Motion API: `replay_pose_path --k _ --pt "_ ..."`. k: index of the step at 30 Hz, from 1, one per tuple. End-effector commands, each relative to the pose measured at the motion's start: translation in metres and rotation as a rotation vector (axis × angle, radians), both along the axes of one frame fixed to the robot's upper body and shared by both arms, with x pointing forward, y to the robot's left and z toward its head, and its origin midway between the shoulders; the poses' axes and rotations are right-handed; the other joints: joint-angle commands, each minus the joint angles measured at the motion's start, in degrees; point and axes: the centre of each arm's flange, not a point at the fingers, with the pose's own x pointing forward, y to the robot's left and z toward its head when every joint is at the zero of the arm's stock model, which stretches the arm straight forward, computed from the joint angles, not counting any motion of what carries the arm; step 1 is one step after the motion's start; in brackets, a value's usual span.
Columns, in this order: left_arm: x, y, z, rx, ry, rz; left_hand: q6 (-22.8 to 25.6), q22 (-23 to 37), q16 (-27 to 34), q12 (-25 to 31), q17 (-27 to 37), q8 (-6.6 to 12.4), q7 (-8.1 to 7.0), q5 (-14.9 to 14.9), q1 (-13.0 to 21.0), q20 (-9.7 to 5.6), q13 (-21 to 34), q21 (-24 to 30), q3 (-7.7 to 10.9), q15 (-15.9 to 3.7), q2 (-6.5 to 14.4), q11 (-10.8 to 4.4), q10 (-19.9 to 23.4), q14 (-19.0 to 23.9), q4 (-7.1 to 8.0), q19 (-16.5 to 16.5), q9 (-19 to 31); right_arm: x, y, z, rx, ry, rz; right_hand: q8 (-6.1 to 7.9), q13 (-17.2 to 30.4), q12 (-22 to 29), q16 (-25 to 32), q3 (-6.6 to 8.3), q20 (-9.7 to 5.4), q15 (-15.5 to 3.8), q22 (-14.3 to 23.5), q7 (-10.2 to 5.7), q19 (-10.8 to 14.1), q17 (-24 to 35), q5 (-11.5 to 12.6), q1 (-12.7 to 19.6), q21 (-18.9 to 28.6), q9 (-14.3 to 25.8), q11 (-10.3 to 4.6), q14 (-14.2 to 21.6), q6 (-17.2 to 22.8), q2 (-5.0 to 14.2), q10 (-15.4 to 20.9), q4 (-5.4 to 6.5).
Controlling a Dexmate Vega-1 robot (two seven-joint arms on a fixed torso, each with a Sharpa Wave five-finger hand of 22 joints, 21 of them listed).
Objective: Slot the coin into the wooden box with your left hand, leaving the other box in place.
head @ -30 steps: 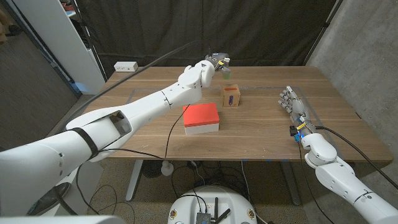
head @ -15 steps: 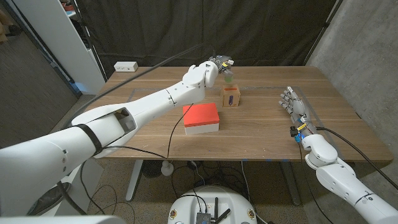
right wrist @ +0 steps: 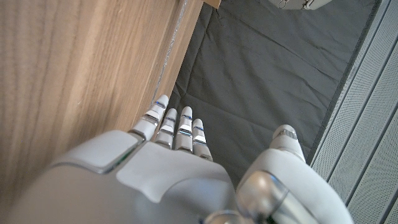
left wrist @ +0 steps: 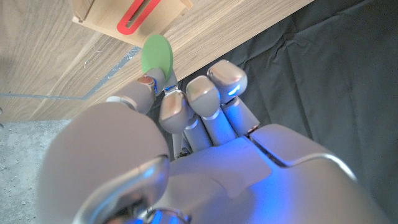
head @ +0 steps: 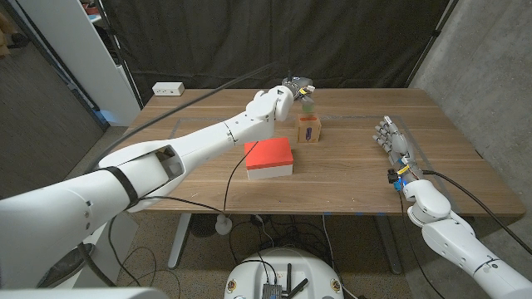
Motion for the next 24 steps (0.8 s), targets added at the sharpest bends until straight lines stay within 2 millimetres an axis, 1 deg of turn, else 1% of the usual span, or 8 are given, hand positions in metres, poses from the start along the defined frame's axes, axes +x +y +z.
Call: replay_pose_path --k 1,15,24 --pt "0.0064 -0.0009 -0.0077 0.006 0.006 -0.008 6.6 0.1 -0.1 -0.1 0.1 -0.16 1.49 0.5 1.8 -3.39 0.5 0.2 -0.27 0.03 1.0 -0.12 -0.2 -0.4 0.11 -0.2 0.9 0.0025 0.0012 -0.0009 0.004 0.005 0.001 -0.03 0.1 0.0 0.2 -0.08 -0.27 -0.02 0.2 0.11 0.5 0.0 -0.1 0.7 -0.2 0.3 0.18 0.5 0.3 0.01 0.4 -0.06" --pt "0.0115 -0.0034 -0.0132 0.004 -0.006 -0.018 6.6 0.1 0.2 -0.5 0.5 -0.44 1.47 0.5 1.9 -3.40 0.0 0.1 -0.34 0.04 1.0 0.02 -0.2 -0.1 0.15 -0.2 1.0 0.0034 0.0010 -0.0013 0.004 0.008 -0.003 -0.03 0.2 0.0 0.2 -0.09 -0.27 0.20 0.2 0.00 0.5 0.0 -0.1 0.7 -0.2 0.3 0.13 0.5 0.3 0.03 0.4 -0.06" --pt "0.0154 -0.0051 -0.0172 0.002 -0.008 -0.020 6.6 0.1 0.1 -0.5 0.3 -0.58 1.55 0.5 1.8 -3.37 0.2 0.1 -0.40 0.03 1.0 -0.06 -0.3 -0.2 0.18 -0.3 1.3 0.0059 0.0007 -0.0009 0.004 0.008 -0.002 -0.03 0.2 0.0 0.2 -0.08 -0.28 0.01 0.2 0.03 0.5 0.0 -0.1 0.7 -0.2 0.3 0.13 0.6 0.3 0.04 0.4 -0.06"
